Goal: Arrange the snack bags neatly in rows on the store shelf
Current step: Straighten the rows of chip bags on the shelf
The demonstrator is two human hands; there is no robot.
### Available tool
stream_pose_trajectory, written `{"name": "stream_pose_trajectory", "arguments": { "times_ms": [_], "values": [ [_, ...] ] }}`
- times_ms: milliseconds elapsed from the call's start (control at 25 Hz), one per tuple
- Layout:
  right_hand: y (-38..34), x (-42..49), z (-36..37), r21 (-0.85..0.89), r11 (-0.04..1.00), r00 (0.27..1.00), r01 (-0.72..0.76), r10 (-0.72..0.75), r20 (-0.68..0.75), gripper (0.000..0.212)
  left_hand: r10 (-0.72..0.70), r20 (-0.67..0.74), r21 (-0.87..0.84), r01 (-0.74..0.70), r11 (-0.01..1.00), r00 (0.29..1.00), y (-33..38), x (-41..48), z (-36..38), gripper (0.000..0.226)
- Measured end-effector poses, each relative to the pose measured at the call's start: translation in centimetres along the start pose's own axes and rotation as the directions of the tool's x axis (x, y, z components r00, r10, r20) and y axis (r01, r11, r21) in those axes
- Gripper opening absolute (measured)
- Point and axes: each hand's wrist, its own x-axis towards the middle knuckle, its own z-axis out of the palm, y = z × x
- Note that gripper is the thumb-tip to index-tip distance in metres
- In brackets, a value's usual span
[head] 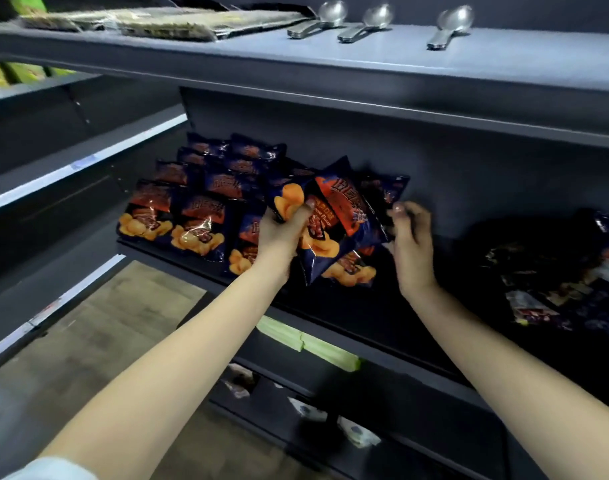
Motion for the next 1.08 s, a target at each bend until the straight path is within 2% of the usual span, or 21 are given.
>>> {"name": "stream_pose_trajectory", "arguments": {
  "times_ms": [80,160,240,320,440,480,600,680,760,800,880,960,1080],
  "values": [
    [0.2,-1.7,2.1,0.270,0.908,0.944,-0.321,0.284,0.168,0.031,-0.035,-0.071,-0.090,0.029,0.996,0.997,-0.4,0.2,-0.9,0.045],
    [0.4,-3.7,4.0,0.281,0.857,0.888,-0.431,0.348,0.300,0.057,-0.050,-0.142,-0.131,0.031,0.991,0.989,-0.6,0.0,-1.3,0.037],
    [0.8,-4.9,5.8,0.269,0.847,0.875,-0.458,0.377,0.303,0.078,-0.049,-0.217,-0.180,0.010,0.984,0.975,-0.8,-0.5,-1.1,0.027],
    [0.7,-5.5,7.2,0.278,0.841,0.883,-0.465,0.416,0.218,0.081,-0.054,-0.257,-0.226,-0.006,0.974,0.965,-1.2,-1.4,-0.9,0.028],
    [1.2,-5.9,7.2,0.217,0.883,0.910,-0.415,0.402,0.106,0.073,-0.043,-0.162,-0.313,-0.010,0.950,0.986,-2.4,-2.1,-1.4,0.062],
    [1.4,-5.7,6.8,0.181,0.905,0.923,-0.385,0.375,0.092,0.072,-0.042,-0.133,-0.319,-0.003,0.948,0.990,-2.8,-2.0,-1.8,0.065],
    [1.2,-4.9,4.6,0.084,0.953,0.956,-0.292,0.288,0.062,0.074,-0.021,-0.079,-0.264,0.000,0.964,0.997,-2.3,-1.3,-3.3,0.042],
    [0.7,-4.8,3.3,0.018,0.975,0.973,-0.222,0.220,0.071,0.069,0.052,0.056,-0.137,-0.044,0.990,0.997,-1.7,-1.1,-4.0,0.039],
    [0.7,-5.1,2.1,-0.067,0.985,0.985,-0.160,0.164,0.057,0.069,0.141,0.271,0.156,-0.188,0.970,0.952,-1.4,-1.4,-4.4,0.054],
    [0.7,-5.5,1.7,-0.109,0.985,0.989,-0.133,0.138,0.045,0.074,0.167,0.369,0.298,-0.286,0.911,0.914,-1.6,-1.5,-4.4,0.066],
    [0.8,-6.4,1.4,-0.200,0.975,0.993,-0.095,0.108,0.054,0.083,0.178,0.467,0.488,-0.420,0.765,0.866,-2.6,-1.7,-4.5,0.088],
    [1.4,-7.6,1.2,-0.293,0.950,0.990,-0.105,0.126,0.056,0.084,0.179,0.502,0.584,-0.484,0.651,0.846,-4.1,-1.8,-4.4,0.099],
    [3.0,-8.9,1.2,-0.399,0.910,0.990,-0.115,0.138,0.029,0.084,0.152,0.524,0.681,-0.520,0.516,0.838,-5.5,-1.9,-4.4,0.102]
  ]
}}
